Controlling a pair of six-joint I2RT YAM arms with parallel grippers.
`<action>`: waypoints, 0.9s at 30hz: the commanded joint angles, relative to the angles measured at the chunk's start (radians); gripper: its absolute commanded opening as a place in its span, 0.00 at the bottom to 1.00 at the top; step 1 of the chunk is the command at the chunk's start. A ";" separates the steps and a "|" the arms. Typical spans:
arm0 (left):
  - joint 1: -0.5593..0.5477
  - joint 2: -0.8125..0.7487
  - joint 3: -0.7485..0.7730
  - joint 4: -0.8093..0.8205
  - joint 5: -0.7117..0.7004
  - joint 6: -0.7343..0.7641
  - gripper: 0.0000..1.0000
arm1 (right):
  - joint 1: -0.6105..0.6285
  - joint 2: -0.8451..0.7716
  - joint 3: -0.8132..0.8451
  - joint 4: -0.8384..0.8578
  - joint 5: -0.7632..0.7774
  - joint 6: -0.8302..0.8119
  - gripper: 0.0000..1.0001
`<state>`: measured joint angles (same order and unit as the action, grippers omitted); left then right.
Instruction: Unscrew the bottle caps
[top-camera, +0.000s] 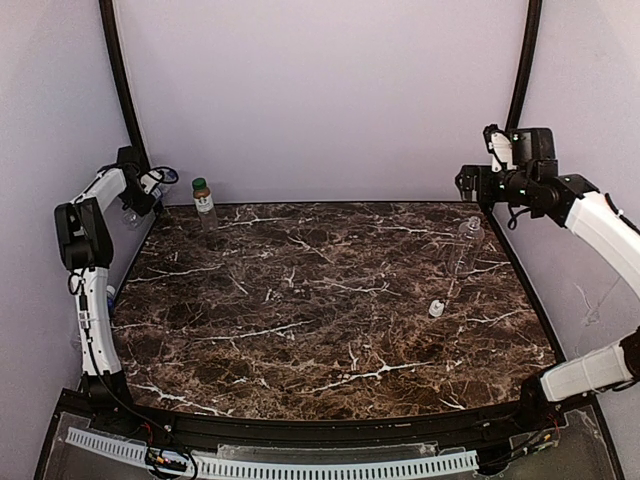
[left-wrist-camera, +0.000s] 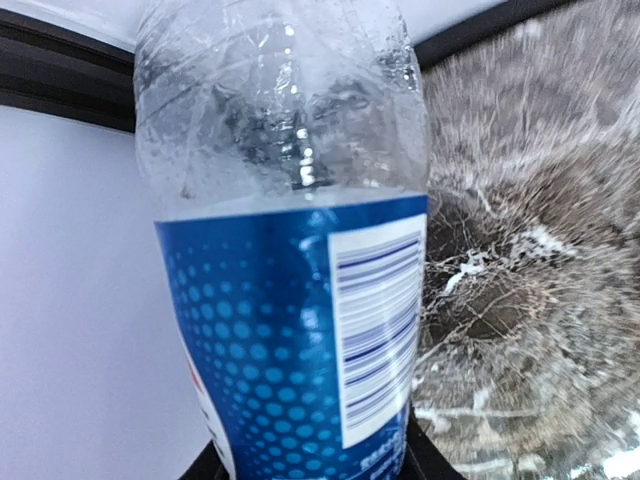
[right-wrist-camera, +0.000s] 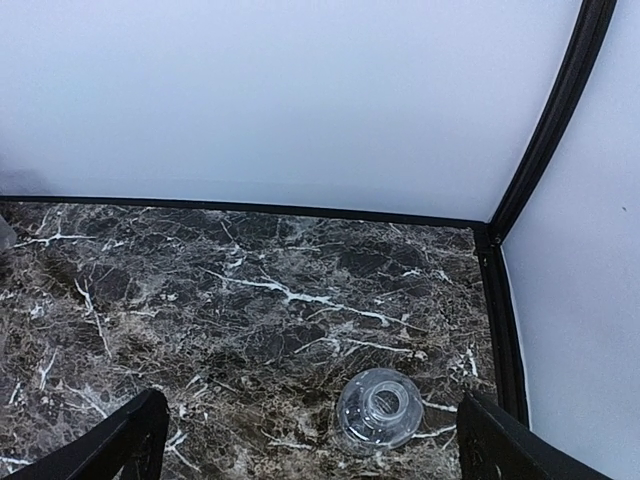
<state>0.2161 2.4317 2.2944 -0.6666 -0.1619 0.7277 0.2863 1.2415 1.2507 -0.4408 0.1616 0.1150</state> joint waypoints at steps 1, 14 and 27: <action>0.006 -0.181 -0.069 0.001 0.048 -0.055 0.37 | 0.011 -0.039 -0.005 0.049 -0.029 0.019 0.99; -0.018 -0.659 -0.152 -0.224 0.538 -0.125 0.40 | 0.210 0.026 0.213 0.052 -0.254 0.048 0.98; -0.249 -1.237 -0.484 -0.501 0.855 -0.021 0.45 | 0.640 0.316 0.600 0.263 -0.498 0.152 0.98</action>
<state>-0.0311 1.2568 1.8332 -0.9901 0.5419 0.6956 0.8413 1.5383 1.8091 -0.3149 -0.2852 0.2173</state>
